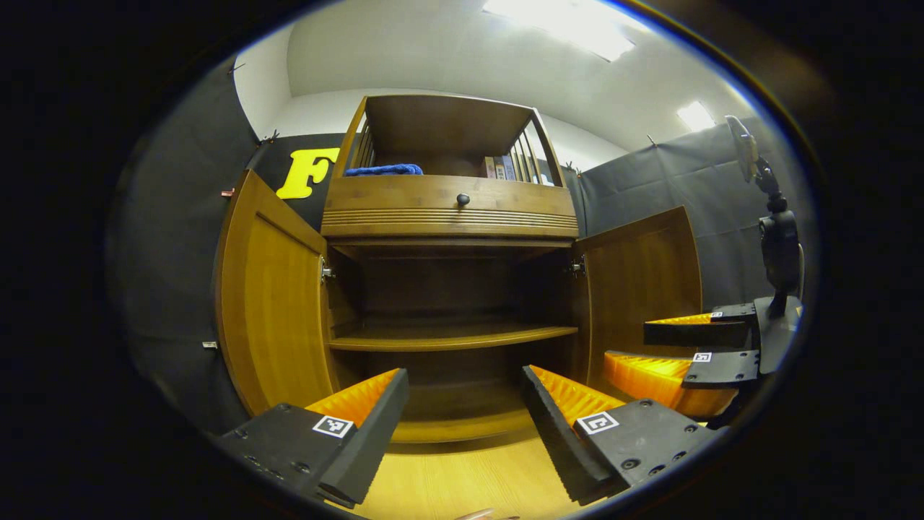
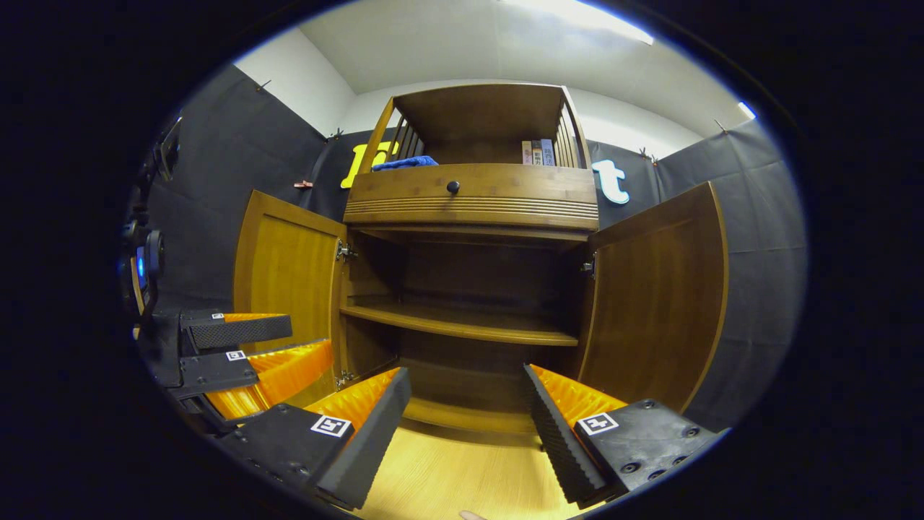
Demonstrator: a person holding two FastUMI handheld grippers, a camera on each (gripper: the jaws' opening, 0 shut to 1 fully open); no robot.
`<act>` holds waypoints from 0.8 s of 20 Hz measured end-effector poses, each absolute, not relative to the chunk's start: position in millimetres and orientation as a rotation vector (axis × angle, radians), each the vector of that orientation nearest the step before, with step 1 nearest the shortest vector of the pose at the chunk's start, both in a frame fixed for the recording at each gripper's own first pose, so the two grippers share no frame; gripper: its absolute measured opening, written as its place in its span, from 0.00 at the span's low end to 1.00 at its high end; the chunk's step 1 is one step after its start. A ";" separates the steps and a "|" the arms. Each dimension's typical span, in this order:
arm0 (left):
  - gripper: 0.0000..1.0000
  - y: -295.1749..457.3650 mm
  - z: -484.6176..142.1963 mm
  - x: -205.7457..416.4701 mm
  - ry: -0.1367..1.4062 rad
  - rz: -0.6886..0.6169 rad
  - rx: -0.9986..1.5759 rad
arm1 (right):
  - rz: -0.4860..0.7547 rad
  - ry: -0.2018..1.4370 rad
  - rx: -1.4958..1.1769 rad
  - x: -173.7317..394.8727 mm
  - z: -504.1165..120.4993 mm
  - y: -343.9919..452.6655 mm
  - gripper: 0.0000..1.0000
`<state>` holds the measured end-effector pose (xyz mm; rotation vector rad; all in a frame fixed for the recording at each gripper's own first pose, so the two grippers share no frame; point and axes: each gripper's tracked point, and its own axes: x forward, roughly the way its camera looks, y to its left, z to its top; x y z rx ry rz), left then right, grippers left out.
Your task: Open the right door of the double-door shoe cabinet with the right hand, and open the left door with the left hand.
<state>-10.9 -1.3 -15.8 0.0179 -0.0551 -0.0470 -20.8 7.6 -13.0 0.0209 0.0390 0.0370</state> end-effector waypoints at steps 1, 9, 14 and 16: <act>0.97 -1.9 -16.4 -10.4 -0.055 -0.049 0.019 | 0.036 0.036 0.019 -20.9 -12.3 7.4 0.98; 0.96 -3.0 -11.2 -13.3 -0.072 -0.059 0.001 | 0.023 0.029 0.015 -25.6 -9.4 1.6 0.96; 0.99 -5.4 -12.0 -12.2 -0.076 -0.068 -0.004 | 0.016 0.035 0.007 -28.5 -9.4 -0.8 0.98; 0.99 -7.5 -14.1 -11.4 -0.070 -0.074 -0.002 | 0.014 0.035 0.006 -29.3 -9.2 -2.6 0.98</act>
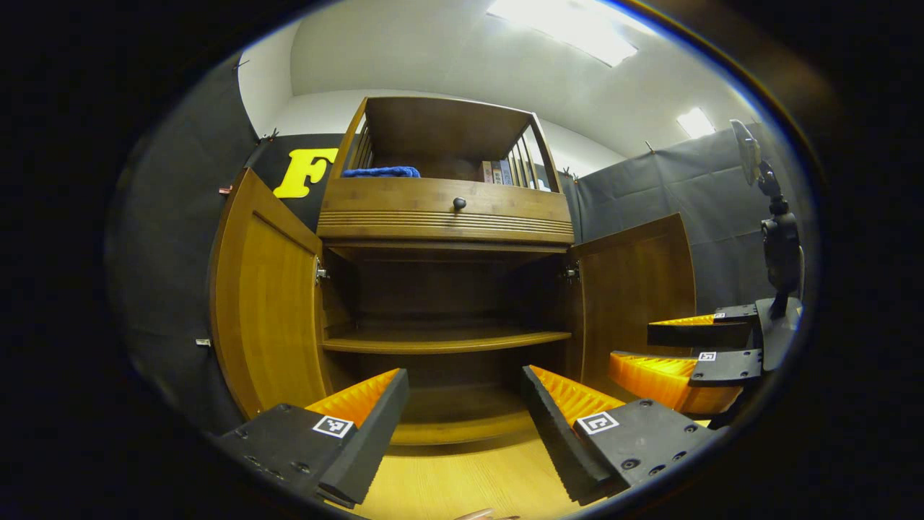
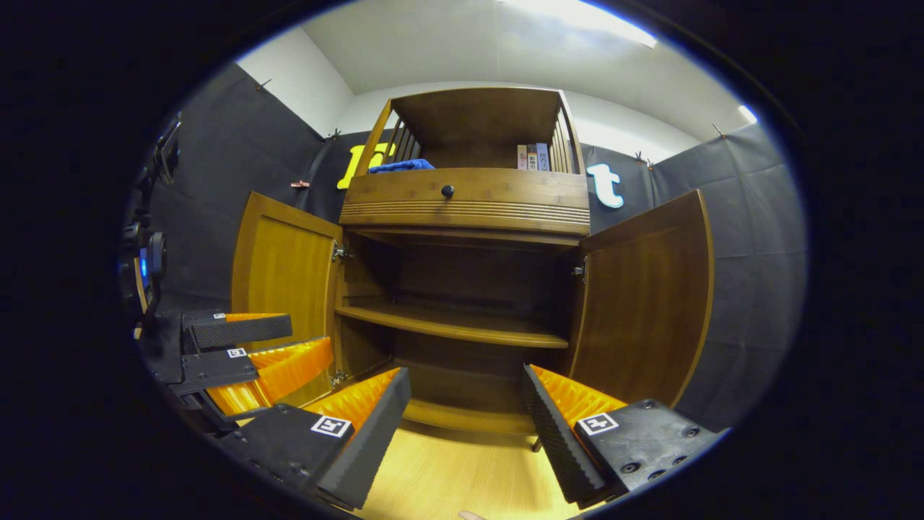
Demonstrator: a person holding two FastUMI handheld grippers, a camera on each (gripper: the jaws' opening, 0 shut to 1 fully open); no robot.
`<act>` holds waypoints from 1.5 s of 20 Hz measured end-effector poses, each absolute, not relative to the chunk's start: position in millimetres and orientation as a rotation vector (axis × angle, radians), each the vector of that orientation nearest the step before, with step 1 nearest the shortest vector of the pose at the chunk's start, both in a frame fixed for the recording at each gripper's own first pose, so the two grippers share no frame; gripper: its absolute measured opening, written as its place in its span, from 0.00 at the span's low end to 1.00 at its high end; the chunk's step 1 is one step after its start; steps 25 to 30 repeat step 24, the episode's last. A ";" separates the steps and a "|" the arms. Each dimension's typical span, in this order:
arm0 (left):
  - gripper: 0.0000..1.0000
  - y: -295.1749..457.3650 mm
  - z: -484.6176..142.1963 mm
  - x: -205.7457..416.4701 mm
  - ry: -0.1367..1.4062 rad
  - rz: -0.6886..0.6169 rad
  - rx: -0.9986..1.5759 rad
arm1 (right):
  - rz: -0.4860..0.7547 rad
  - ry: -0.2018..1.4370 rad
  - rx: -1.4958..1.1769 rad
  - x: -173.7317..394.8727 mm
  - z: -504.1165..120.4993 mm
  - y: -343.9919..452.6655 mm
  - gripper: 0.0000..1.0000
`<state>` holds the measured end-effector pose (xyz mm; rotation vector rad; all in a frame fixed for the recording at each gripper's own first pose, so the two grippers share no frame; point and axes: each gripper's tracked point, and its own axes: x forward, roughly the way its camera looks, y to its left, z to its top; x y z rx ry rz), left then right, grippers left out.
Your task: Open the right door of the double-door shoe cabinet with the right hand, and open the left door with the left hand.
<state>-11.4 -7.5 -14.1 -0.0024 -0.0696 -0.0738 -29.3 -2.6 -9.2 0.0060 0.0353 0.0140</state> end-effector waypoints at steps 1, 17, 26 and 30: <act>0.99 -8.2 -14.6 -10.7 -0.069 -0.076 -0.001 | 0.013 0.034 0.006 -29.9 -8.9 -2.2 0.98; 0.99 -22.2 -18.6 -8.0 -0.068 -0.093 0.004 | 0.000 0.040 0.009 -33.8 -9.4 -13.0 0.96; 0.96 -33.9 -22.1 -4.3 -0.064 -0.117 -0.001 | -0.017 0.046 0.011 -37.0 -11.6 -22.9 0.98; 0.96 -33.9 -22.1 -4.3 -0.064 -0.117 -0.001 | -0.017 0.046 0.011 -37.0 -11.6 -22.9 0.98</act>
